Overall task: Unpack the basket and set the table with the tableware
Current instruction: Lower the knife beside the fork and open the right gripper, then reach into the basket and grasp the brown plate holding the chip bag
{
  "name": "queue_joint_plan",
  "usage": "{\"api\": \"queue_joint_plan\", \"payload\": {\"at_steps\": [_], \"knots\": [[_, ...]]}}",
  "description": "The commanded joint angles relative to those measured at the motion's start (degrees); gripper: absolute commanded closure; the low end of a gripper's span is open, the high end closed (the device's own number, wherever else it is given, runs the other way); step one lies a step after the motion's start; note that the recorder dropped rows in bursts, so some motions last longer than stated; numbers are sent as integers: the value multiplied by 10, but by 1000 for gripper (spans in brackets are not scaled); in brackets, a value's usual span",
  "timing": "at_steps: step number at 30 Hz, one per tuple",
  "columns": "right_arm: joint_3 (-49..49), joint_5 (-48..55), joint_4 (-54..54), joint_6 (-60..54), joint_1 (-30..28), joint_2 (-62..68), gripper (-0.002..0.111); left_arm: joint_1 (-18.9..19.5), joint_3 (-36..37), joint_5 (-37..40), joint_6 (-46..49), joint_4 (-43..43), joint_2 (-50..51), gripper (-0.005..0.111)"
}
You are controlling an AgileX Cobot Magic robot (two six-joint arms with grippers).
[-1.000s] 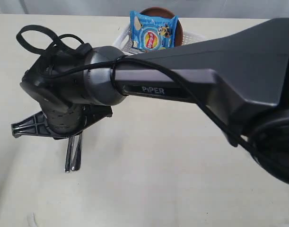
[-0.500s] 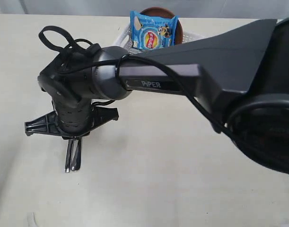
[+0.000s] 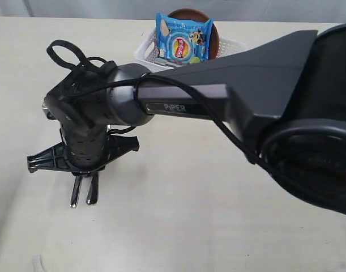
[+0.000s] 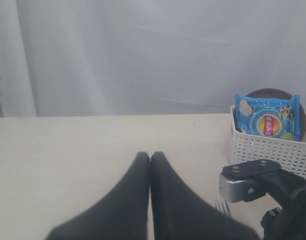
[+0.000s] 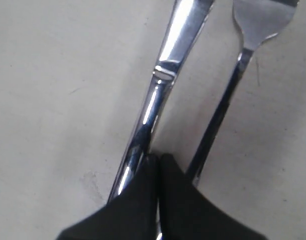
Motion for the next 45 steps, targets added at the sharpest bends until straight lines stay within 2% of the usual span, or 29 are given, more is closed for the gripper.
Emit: {"api": "queue_joint_plan", "payload": {"at_steps": [1, 11, 20, 27, 35, 45], "knots": [[0, 2, 0, -9, 1, 2, 109, -1, 2, -4, 1, 1, -2, 107], [0, 2, -11, -24, 1, -28, 109, -1, 2, -4, 1, 1, -2, 107], [0, 41, -124, -28, -18, -100, 109, -1, 2, -4, 1, 1, -2, 107], [0, 137, -136, -121, -103, -160, 109, -1, 2, -4, 1, 1, -2, 107], [0, 146, -136, -199, -210, -195, 109, -1, 2, -4, 1, 1, -2, 107], [0, 127, -136, -218, -339, -196, 109, -1, 2, -4, 1, 1, -2, 107]]}}
